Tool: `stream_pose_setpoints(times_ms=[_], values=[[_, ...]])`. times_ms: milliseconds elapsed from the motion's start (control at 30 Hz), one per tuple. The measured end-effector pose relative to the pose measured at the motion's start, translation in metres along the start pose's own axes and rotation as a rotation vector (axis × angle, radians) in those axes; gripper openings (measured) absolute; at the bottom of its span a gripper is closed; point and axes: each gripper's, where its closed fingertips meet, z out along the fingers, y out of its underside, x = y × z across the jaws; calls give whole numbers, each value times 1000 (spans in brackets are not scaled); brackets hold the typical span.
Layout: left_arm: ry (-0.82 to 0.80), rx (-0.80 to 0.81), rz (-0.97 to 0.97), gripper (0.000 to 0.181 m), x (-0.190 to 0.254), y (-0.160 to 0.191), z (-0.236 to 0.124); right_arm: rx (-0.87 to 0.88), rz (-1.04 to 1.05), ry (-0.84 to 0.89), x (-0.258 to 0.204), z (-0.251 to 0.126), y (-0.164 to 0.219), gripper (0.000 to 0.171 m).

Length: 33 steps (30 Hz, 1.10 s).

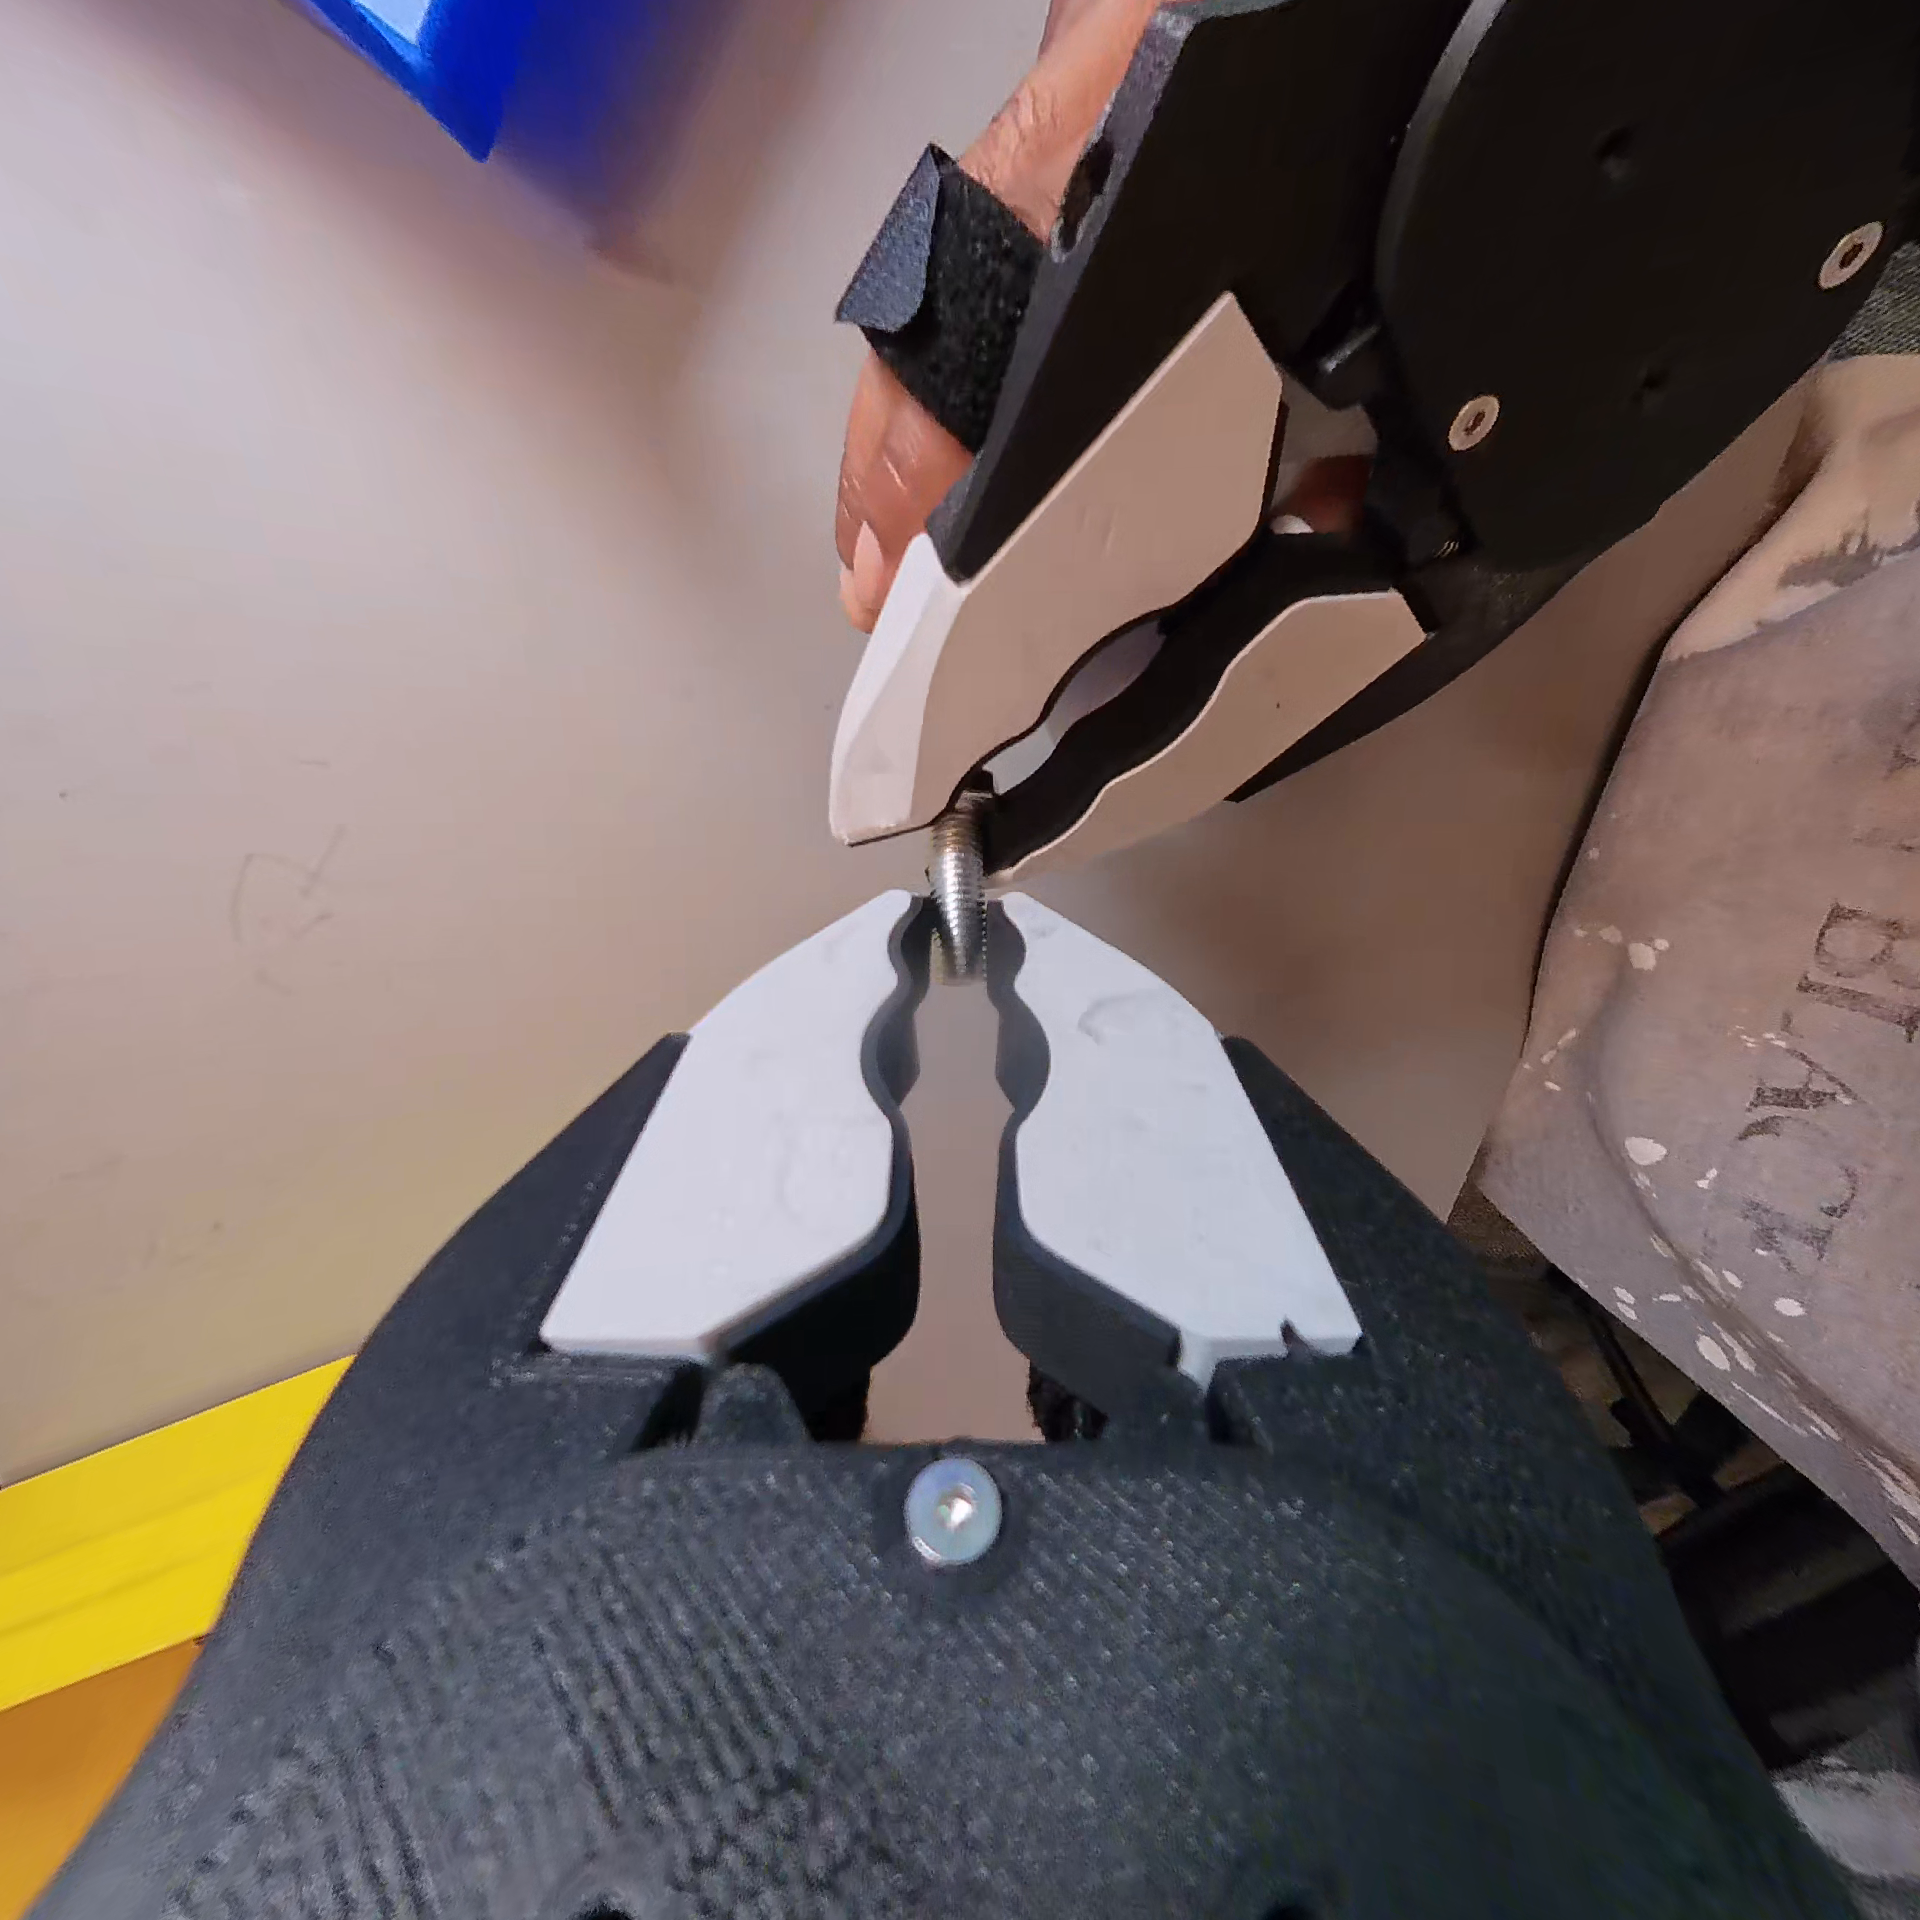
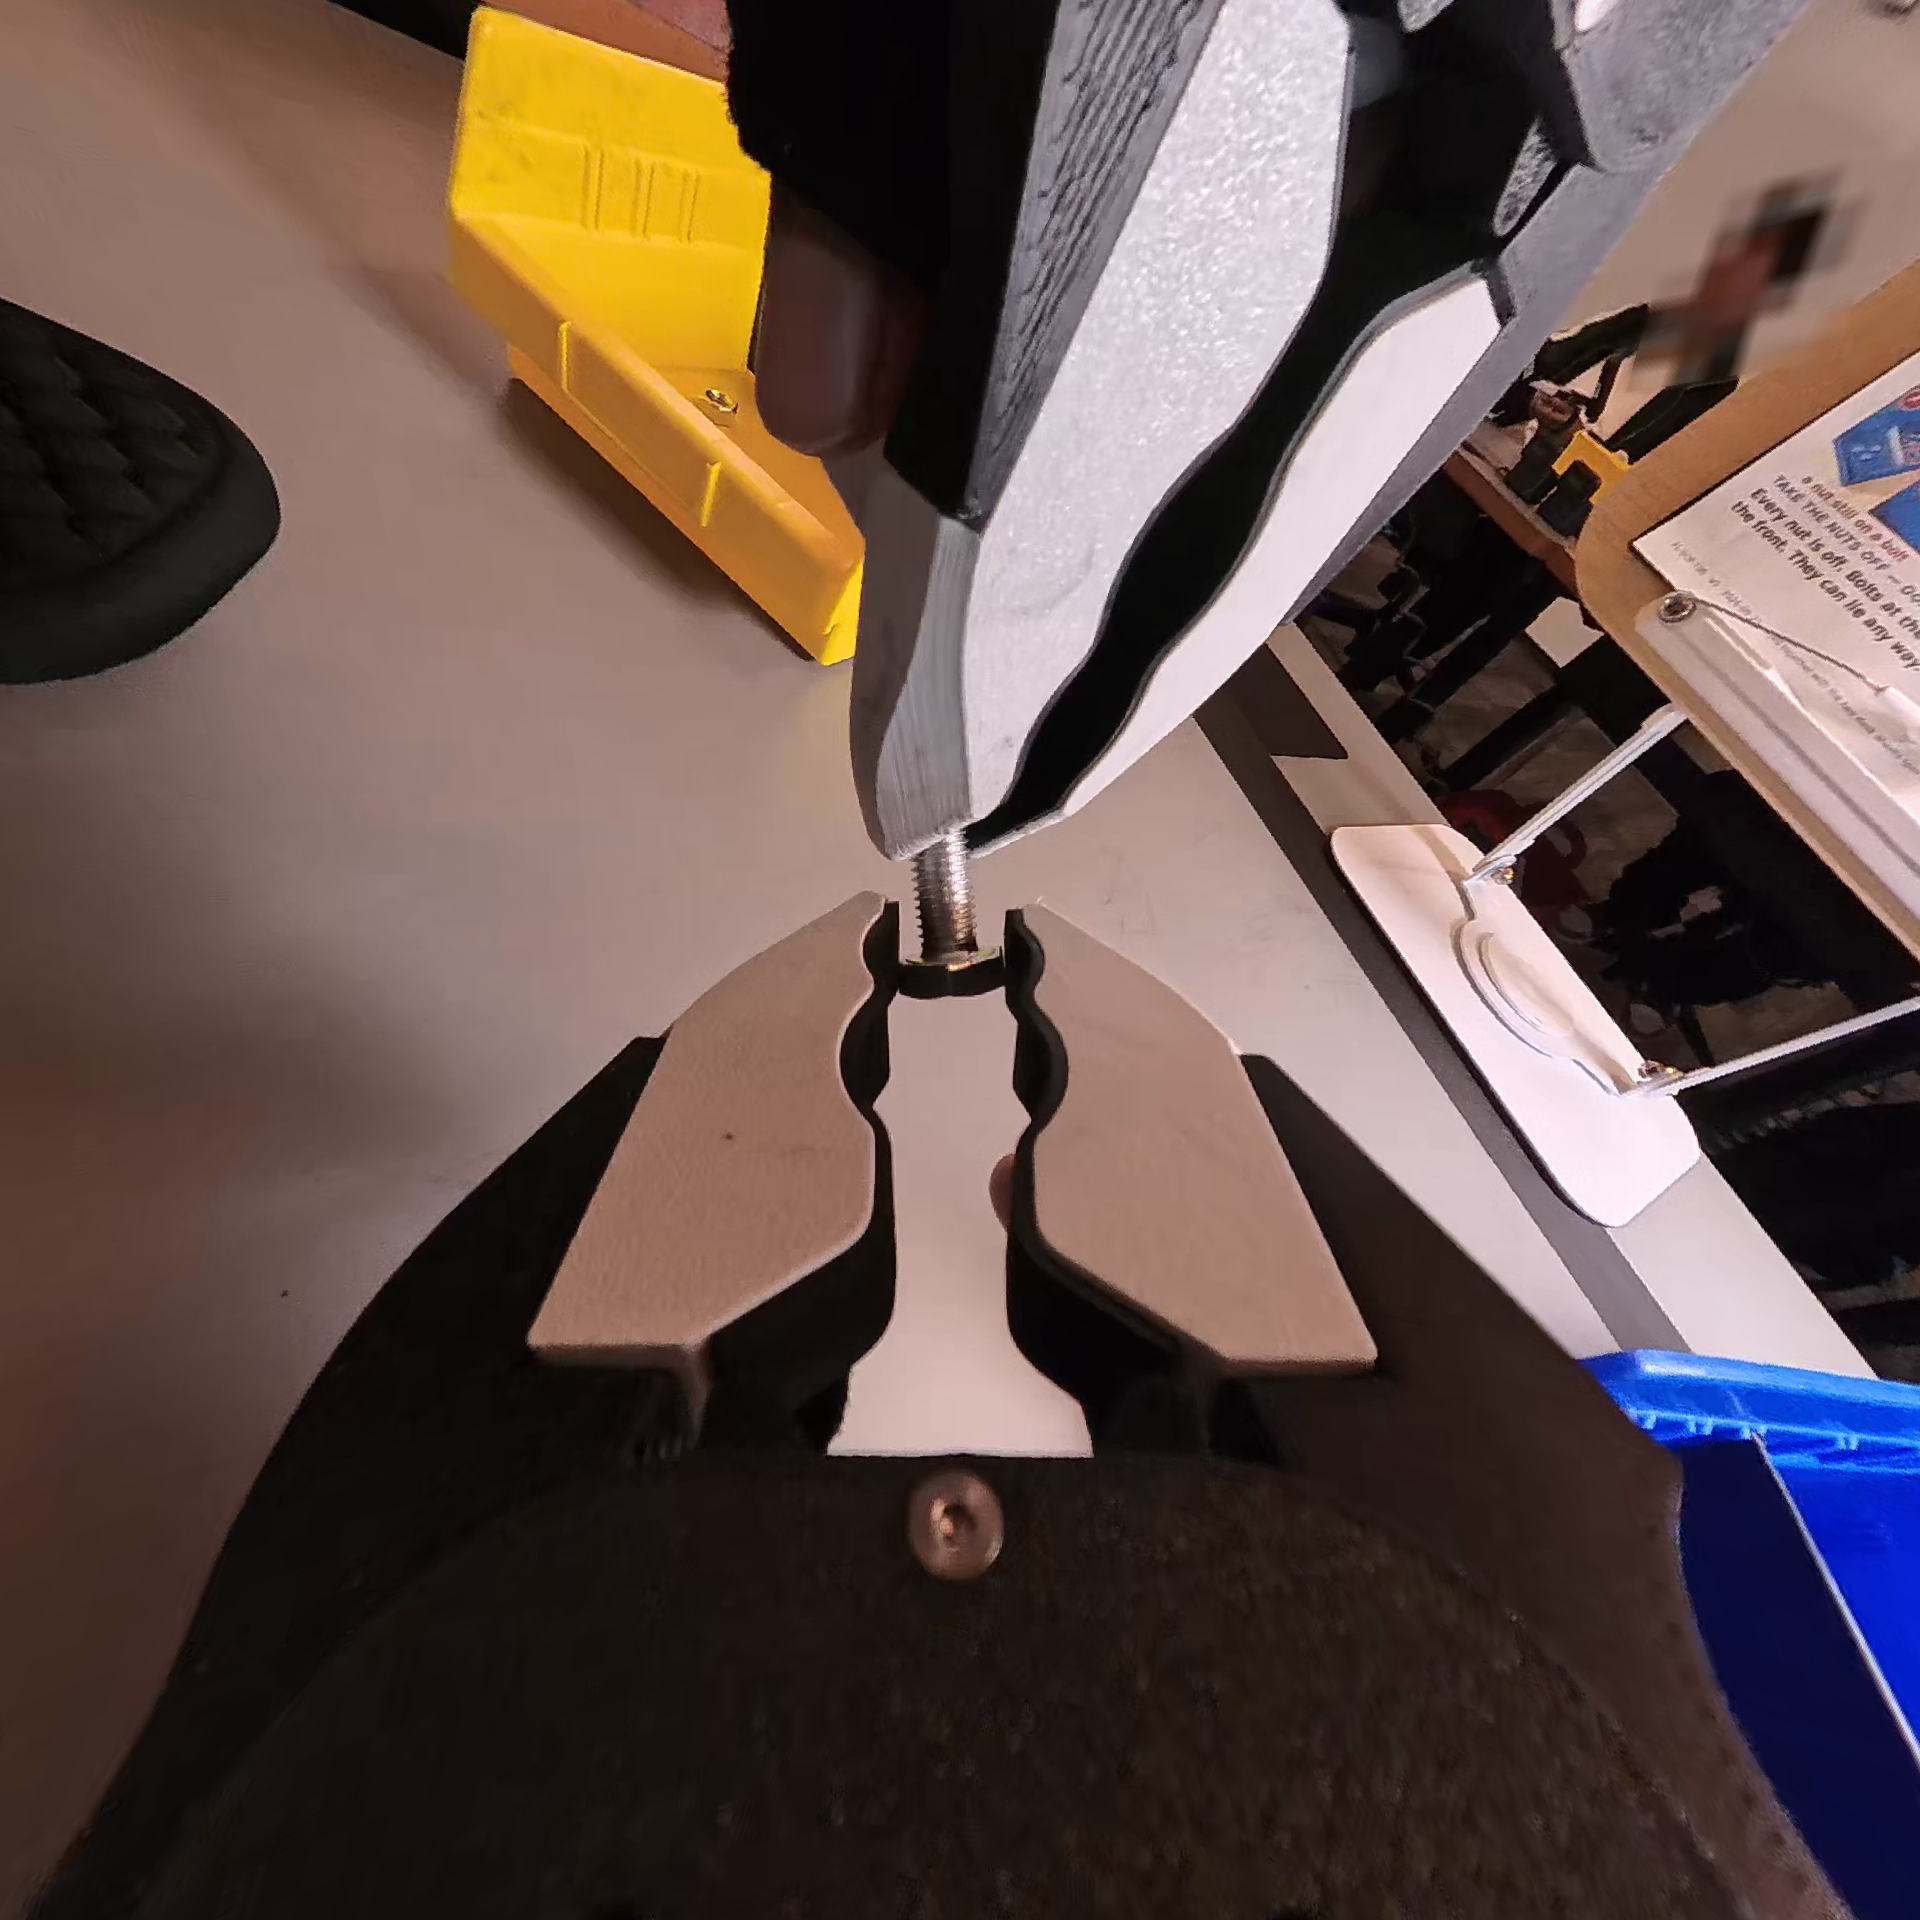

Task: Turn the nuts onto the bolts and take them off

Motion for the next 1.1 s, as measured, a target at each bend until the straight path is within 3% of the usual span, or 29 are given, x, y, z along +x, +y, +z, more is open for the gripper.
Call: stream_pose_setpoints(times_ms=[233,367,533,633,733,867,1100], values=[[11,160,18,17,1,-10,-10,53,108,-16,5,-4,-2,19],[20,513,52,27,5,-31,-39,157,285,-70,12,-15,-7,19],[-10,1013,92,28,11,-40,-79,425,489,-171,26,-44,-35,19],[31,1172,100,27,19,-45,-85,521,526,-204,28,-55,-49,19],[75,1203,158,26,32,-51,-80,549,516,-209,23,-58,-56,19],[20,1149,251,10,40,-55,-69,545,484,-205,17,-57,-59,19],[-19,1078,246,10,32,-51,-60,439,440,-229,10,-44,-45,19]])
